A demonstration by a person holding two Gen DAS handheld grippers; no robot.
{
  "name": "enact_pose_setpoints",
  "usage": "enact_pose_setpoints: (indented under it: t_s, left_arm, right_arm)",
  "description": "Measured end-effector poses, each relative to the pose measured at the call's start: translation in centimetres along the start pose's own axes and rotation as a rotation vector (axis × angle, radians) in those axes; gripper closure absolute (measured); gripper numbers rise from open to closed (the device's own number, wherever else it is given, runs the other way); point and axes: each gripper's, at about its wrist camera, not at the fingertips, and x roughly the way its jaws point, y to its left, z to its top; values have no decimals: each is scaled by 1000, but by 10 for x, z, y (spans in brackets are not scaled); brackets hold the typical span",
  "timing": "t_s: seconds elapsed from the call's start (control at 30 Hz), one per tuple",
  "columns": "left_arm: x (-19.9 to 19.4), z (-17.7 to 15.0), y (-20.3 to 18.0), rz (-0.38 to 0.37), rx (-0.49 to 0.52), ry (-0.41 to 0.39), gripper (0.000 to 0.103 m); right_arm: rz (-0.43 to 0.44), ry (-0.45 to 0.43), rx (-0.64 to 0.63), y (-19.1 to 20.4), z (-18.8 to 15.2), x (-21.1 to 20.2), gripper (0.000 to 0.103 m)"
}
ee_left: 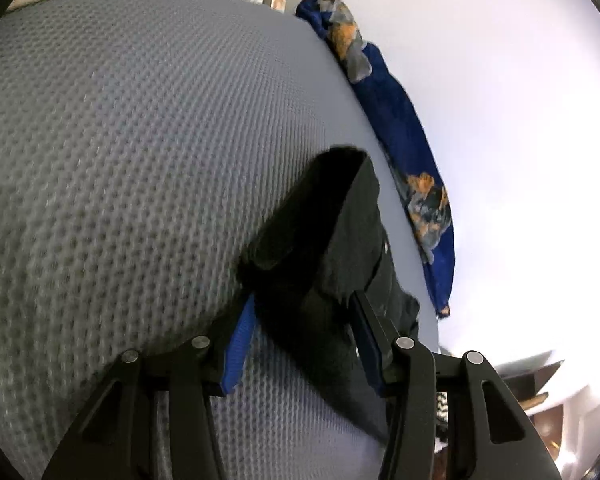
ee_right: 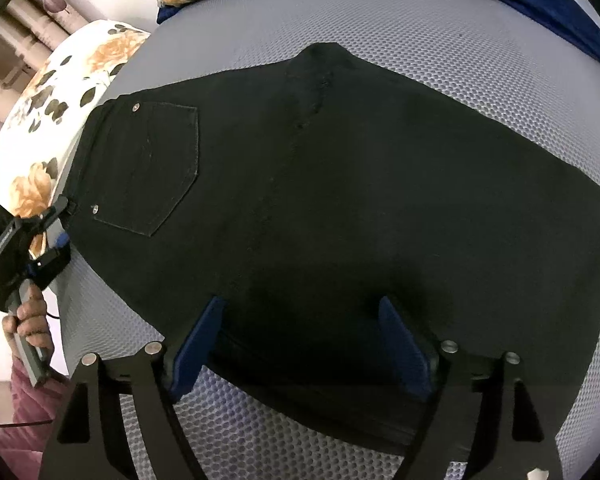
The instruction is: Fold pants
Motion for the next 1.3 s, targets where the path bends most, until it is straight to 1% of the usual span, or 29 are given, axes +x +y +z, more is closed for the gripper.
enact_pose_setpoints:
  t_s: [0.1, 0.13, 0.23, 0.33, 0.47, 0.57, 0.63, 0.7, 0.77, 0.8, 0.87, 0.93, 0.97, 1.07, 1.13, 1.23, 1.3]
  left_arm:
    - [8, 4, -8, 22, 54, 8, 52]
    - [10, 4, -10, 23, 76, 6, 49]
    - [11, -1, -16, 26, 132, -7, 48]
    - [11, -3, -16, -5, 138, -6, 48]
    - [11, -1, -13, -30, 102, 20, 48]
    - [14, 3, -13, -7, 103, 20, 48]
    - [20, 5, -19, 9, 133, 14, 48]
    - [26, 5, -26, 40, 157, 1, 48]
    - [30, 4, -29, 50, 165, -11, 48]
    - [30, 4, -30, 54, 161, -15, 50]
    - [31, 5, -30, 73, 147, -13, 69]
    - [33, 8, -33, 88, 126, 11, 77]
    - [32, 9, -38, 81, 128, 10, 77]
    - [23, 7, -74, 55, 212, -12, 78]
    - [21, 4, -106, 19, 264, -13, 78]
    - [24, -5, -153, -36, 344, 0, 78]
    - [33, -13, -186, -70, 401, 29, 78]
  right_arm:
    - [2, -1, 4, -1, -1, 0, 23]
    - [5, -2, 7, -1, -2, -1, 23]
    - [16, -4, 24, -3, -1, -1, 23]
    - [22, -6, 34, -4, -1, -1, 23]
    - [18, -8, 30, -2, -1, 0, 22]
    - [20, -12, 34, -2, -1, 0, 19]
    - [21, -15, 36, -2, -2, 0, 19]
    - [21, -19, 37, -2, -2, 0, 18]
    - [21, -22, 39, -2, -2, 0, 18]
    - [23, -24, 41, -2, -2, 0, 18]
    - [33, -32, 55, -4, -2, -1, 18]
    - [47, -40, 73, -7, -2, -3, 18]
    - [57, -45, 86, -9, -2, -4, 18]
    - [78, -66, 118, -14, -2, -12, 18]
    - [89, -98, 129, -18, -1, -22, 18]
    - [100, -156, 155, -30, -1, -42, 18]
    - [107, -194, 182, -41, -2, -56, 18]
